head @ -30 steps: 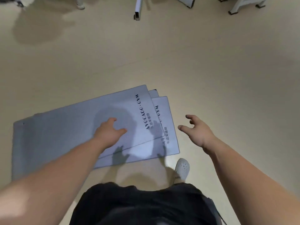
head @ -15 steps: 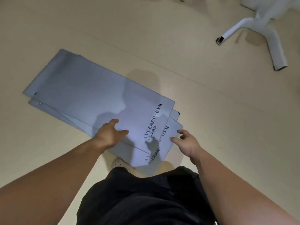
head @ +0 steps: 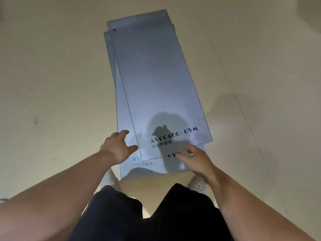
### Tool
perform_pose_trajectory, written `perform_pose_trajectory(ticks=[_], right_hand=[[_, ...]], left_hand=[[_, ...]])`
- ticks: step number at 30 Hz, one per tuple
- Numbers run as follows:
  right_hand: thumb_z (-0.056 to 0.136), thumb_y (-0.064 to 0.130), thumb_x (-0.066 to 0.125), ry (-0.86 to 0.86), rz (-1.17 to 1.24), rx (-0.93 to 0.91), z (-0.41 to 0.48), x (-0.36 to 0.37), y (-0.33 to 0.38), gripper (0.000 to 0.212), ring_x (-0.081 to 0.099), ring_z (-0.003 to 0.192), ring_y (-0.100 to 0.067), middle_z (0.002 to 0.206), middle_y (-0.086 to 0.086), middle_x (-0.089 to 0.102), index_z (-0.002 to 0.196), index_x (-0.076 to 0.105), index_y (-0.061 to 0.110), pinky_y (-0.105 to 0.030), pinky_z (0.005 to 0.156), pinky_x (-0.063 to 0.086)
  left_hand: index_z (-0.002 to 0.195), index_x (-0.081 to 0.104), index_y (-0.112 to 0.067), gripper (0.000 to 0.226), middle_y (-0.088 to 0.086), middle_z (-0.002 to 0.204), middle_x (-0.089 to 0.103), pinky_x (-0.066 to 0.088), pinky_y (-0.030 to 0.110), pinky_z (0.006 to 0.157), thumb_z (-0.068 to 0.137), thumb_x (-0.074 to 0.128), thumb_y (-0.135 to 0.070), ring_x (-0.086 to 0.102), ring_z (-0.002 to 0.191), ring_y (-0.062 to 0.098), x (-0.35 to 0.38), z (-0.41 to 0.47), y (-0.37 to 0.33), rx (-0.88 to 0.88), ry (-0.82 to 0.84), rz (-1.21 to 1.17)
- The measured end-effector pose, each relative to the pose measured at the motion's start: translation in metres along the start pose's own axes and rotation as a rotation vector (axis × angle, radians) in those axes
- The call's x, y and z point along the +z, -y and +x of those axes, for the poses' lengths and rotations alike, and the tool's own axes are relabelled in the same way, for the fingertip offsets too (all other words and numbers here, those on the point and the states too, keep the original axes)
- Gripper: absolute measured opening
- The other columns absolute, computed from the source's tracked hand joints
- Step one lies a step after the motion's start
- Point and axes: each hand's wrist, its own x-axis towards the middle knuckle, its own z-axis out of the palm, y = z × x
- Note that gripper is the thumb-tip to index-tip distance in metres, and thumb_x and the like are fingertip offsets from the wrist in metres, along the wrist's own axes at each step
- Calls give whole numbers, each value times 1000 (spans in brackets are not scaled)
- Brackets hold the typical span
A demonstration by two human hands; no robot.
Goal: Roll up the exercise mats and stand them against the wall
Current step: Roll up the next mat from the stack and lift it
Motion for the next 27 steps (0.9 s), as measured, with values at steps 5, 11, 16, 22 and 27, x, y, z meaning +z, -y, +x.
perform_pose_trajectory(ticks=[5,11,16,22,27], right_hand=[[98,40,70,66,-53,66,63,17,-56,61,51,130,-21,156,-7,48,151,49,21,-33,97,41],[97,41,69,142,-208,87,209,84,-131,63,56,103,-13,126,0,60,153,46,22,-33,95,42],[83,44,79,141,-434,-24,350,135,-188,74,65,112,-19,135,-5,65,148,49,27,-36,97,50],[75,37,79,20,-855,-218,471,166,-235,74,57,119,-29,140,-5,52,143,52,32,-46,93,57],[82,39,79,-87,-1028,-320,505,170,-256,81,33,145,-28,165,4,29,155,43,35,-48,109,43]], left_hand=[[157,30,-31,75,0,158,37,45,40,106,93,62,-53,46,136,25,80,40,9,18,-7,-105],[158,27,-29,76,4,155,39,45,45,105,93,60,-54,45,135,32,200,174,53,-60,11,-146],[156,28,-31,75,5,152,41,45,46,105,92,60,-54,41,137,33,300,286,85,-46,20,-111],[152,34,-30,75,3,151,40,45,47,103,87,59,-58,43,133,32,382,391,105,38,-33,-4],[139,45,-33,64,0,143,37,43,44,97,83,60,-58,39,127,30,416,427,115,98,-114,69]])
